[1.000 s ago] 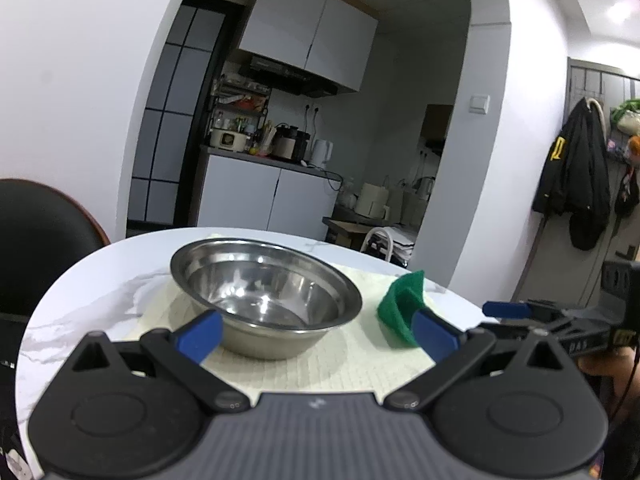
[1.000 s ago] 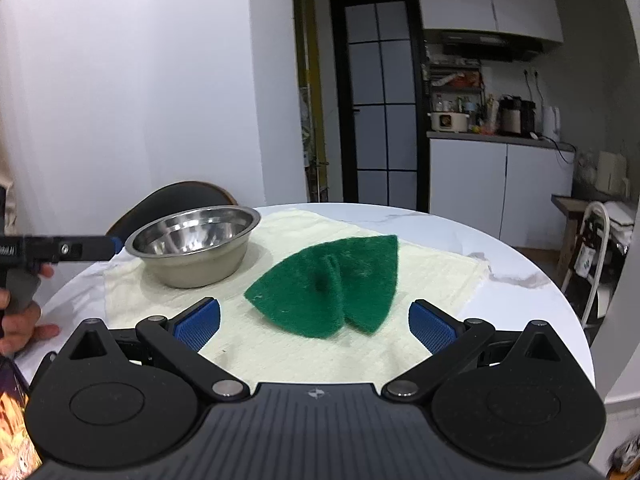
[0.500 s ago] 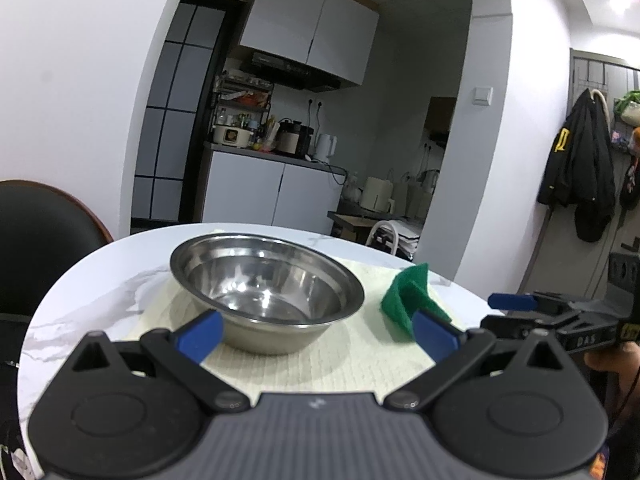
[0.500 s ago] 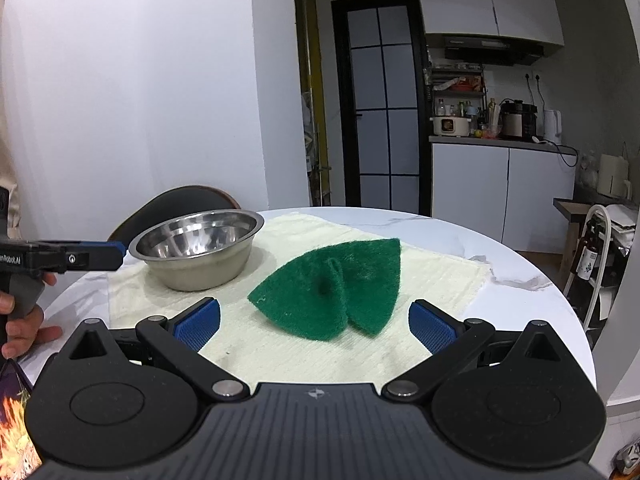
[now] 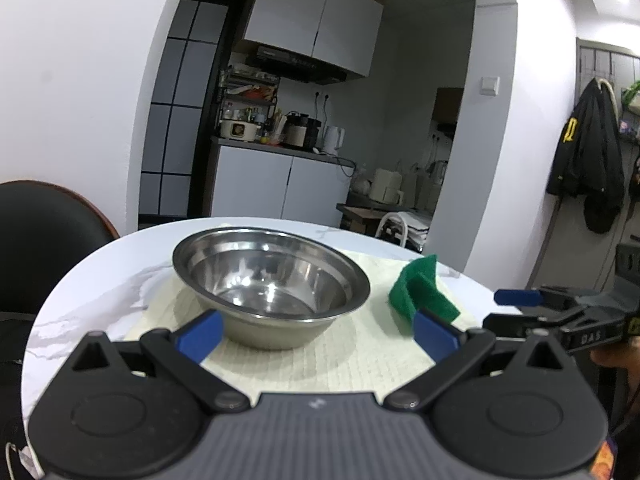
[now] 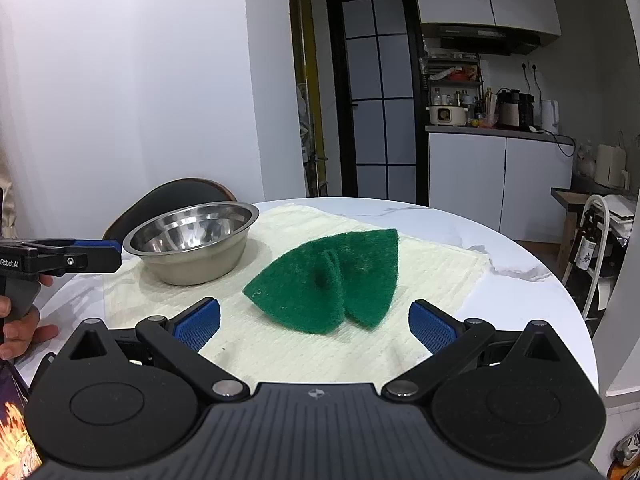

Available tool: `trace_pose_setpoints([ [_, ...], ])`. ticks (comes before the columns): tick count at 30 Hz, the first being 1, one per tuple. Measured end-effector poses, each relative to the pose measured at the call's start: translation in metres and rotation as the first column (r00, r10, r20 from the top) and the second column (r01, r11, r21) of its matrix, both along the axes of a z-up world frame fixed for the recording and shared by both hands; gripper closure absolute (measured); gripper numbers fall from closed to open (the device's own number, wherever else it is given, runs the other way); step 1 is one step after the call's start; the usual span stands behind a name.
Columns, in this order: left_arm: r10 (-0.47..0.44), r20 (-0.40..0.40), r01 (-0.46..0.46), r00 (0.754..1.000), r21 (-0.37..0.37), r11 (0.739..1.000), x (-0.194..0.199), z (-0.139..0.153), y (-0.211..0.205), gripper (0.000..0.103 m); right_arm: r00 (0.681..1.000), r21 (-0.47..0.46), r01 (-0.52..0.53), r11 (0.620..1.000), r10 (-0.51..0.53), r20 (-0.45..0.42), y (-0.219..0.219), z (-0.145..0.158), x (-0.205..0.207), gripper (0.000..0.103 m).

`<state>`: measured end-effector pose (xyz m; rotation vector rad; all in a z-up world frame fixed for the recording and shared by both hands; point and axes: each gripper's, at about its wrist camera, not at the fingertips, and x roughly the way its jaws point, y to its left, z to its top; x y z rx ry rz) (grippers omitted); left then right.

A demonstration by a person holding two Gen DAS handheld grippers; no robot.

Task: Clean bowl

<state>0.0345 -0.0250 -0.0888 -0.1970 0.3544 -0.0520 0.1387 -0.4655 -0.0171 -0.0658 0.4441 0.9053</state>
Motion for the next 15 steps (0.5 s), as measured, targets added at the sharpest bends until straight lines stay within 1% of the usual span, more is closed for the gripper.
trace_pose_setpoints([
  [2,-0.002,0.0,0.002,1.0,0.01,1.0,0.0,0.0001,-0.0015,0.0,1.0,-0.003,0.0,1.0,0.0,0.003,0.0003,0.0001,-0.0004,0.0],
  [10,-0.02,0.012,0.021,1.0,-0.03,0.999,-0.0009,-0.0008,0.0052,0.0,1.0,0.0,0.004,1.0,-0.004,0.006,-0.0019,0.0002,0.0004,0.0],
  [15,-0.012,0.008,0.012,1.0,-0.03,0.999,0.0007,-0.0008,0.0057,0.0,1.0,-0.007,0.004,1.0,-0.004,0.014,-0.0006,0.0008,-0.0003,0.0],
])
